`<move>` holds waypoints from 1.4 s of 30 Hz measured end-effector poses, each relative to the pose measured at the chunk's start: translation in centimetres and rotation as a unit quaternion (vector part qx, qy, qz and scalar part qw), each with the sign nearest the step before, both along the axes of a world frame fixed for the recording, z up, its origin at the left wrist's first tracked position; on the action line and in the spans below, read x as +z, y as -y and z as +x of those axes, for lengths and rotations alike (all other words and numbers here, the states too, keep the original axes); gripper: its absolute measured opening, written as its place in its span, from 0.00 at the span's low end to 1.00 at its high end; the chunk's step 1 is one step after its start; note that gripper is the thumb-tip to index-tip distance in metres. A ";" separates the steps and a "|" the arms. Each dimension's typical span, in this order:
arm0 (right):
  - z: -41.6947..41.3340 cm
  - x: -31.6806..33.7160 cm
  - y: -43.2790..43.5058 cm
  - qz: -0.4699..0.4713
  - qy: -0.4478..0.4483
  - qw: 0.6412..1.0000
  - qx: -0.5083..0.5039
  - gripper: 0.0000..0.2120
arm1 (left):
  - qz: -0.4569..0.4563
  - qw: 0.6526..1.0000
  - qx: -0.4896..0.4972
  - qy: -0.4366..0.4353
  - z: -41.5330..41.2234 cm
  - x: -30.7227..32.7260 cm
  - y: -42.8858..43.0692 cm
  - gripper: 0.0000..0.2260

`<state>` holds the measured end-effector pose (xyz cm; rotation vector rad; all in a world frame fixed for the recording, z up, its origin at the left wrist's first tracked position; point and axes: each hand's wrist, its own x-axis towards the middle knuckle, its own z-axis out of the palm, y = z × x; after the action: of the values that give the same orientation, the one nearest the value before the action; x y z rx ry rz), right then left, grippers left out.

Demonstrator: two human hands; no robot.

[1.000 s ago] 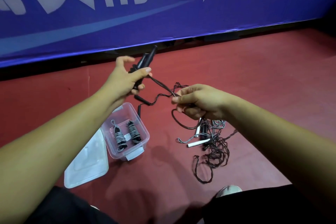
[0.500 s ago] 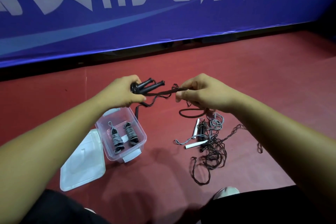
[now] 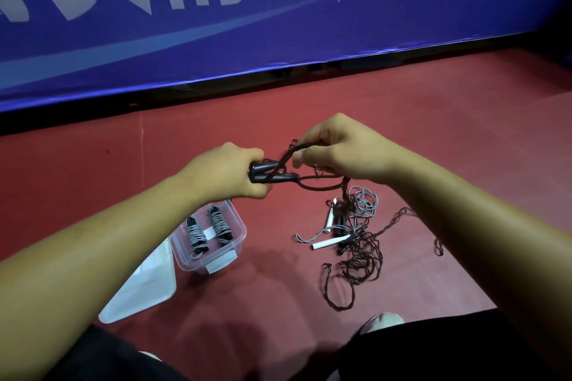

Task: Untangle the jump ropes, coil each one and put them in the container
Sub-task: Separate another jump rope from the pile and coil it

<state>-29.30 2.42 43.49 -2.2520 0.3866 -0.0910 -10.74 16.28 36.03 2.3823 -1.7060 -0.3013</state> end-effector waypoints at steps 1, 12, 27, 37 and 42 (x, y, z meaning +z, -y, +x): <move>0.1 0.1 0.0 -0.019 0.003 1.000 0.001 0.07 | 0.017 1.000 -0.022 -0.006 -0.2 -0.1 0.0 0.14; 0.8 -1.5 2.4 -0.074 0.064 0.993 -0.065 0.09 | 0.041 0.981 -0.170 -0.079 -2.9 1.6 -0.7 0.14; 0.9 -4.6 2.6 0.233 -0.012 0.971 -0.057 0.19 | -0.205 0.868 0.048 -0.451 -2.6 4.6 -0.2 0.07; 1.2 -3.5 1.4 0.309 -0.067 0.947 -0.058 0.10 | -0.263 0.699 0.237 -0.622 1.5 3.2 0.5 0.06; 0.5 -3.2 1.5 0.328 -0.105 0.938 -0.039 0.08 | -0.232 0.772 0.242 -0.540 3.4 1.6 0.3 0.06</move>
<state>-28.77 0.90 40.25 -1.5867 0.5297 0.2140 -7.38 15.95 37.65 1.5857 -0.5128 -0.8250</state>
